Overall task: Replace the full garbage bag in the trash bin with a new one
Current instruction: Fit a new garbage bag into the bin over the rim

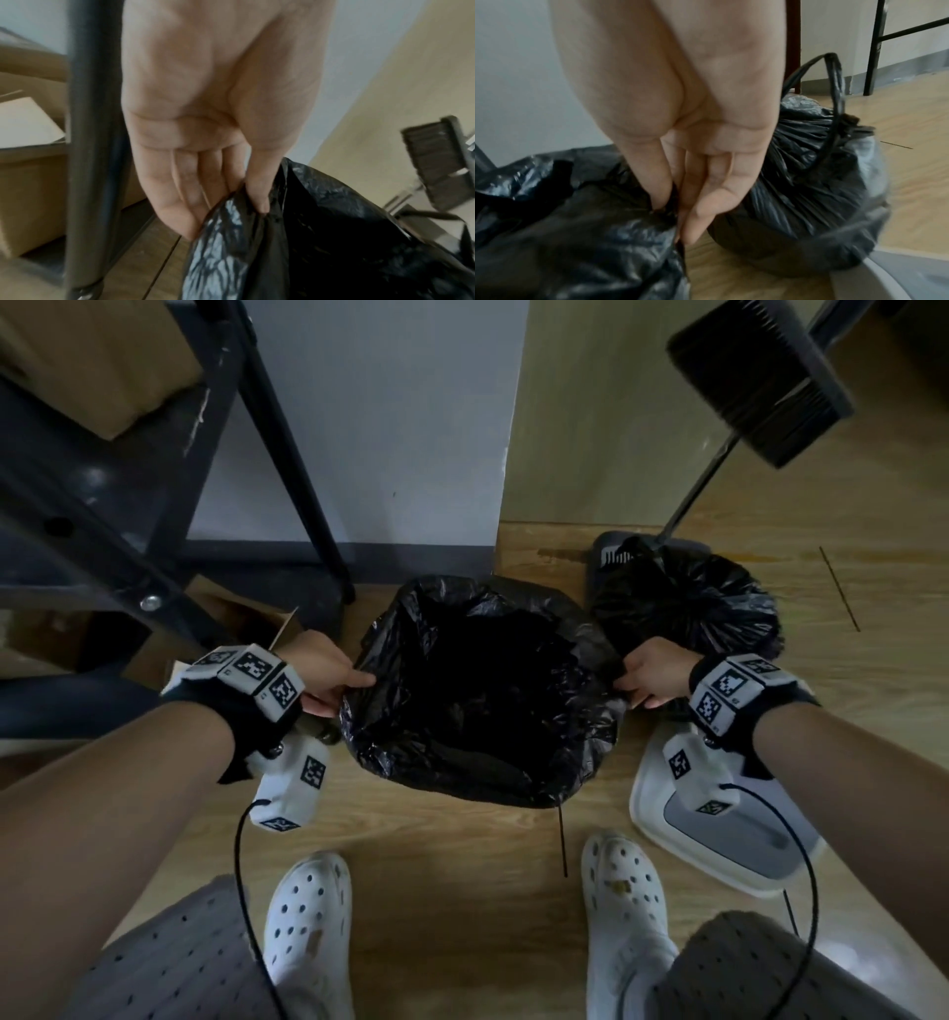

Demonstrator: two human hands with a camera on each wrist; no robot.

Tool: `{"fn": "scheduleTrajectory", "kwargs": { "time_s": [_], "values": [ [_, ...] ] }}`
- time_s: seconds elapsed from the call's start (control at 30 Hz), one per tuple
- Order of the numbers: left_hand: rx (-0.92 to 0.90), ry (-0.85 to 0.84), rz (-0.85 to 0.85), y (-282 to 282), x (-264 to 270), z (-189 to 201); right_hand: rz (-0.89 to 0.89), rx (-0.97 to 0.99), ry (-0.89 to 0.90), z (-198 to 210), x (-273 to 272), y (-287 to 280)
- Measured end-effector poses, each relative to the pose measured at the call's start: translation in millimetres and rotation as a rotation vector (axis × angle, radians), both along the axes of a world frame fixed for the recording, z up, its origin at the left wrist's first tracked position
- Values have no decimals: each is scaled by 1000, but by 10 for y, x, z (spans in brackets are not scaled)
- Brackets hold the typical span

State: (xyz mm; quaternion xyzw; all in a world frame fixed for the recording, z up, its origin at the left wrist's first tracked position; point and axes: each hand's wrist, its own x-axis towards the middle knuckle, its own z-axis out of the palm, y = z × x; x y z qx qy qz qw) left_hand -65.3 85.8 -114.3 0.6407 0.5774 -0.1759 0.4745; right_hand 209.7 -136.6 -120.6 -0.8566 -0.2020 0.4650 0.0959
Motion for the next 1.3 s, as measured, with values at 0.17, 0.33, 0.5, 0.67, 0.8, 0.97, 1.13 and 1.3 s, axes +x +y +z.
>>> {"fn": "scheduleTrajectory", "kwargs": {
  "time_s": [0.17,0.33,0.5,0.67,0.8,0.97,1.13,1.3],
  "values": [
    [24,-22,111,-93,-196,-37,-55,37,-62,34,-152,-168],
    [67,-26,96,-246,-332,29,-251,147,14,305,-394,-395],
    [82,-66,27,-439,-444,59,-250,52,210,252,-854,-601],
    [87,-79,18,-569,-601,-66,-276,203,88,57,-1159,-655],
    [130,-47,-15,-592,-679,-270,-249,177,50,-102,-1218,-691],
    [86,0,-8,-591,-654,-474,-268,80,69,-344,-1234,-721],
    [298,-14,-47,-501,-621,-569,-245,38,-108,-340,-1170,-661],
    [478,-288,-17,-607,-531,-338,-306,393,-284,-178,-1251,-706]
  ]
}}
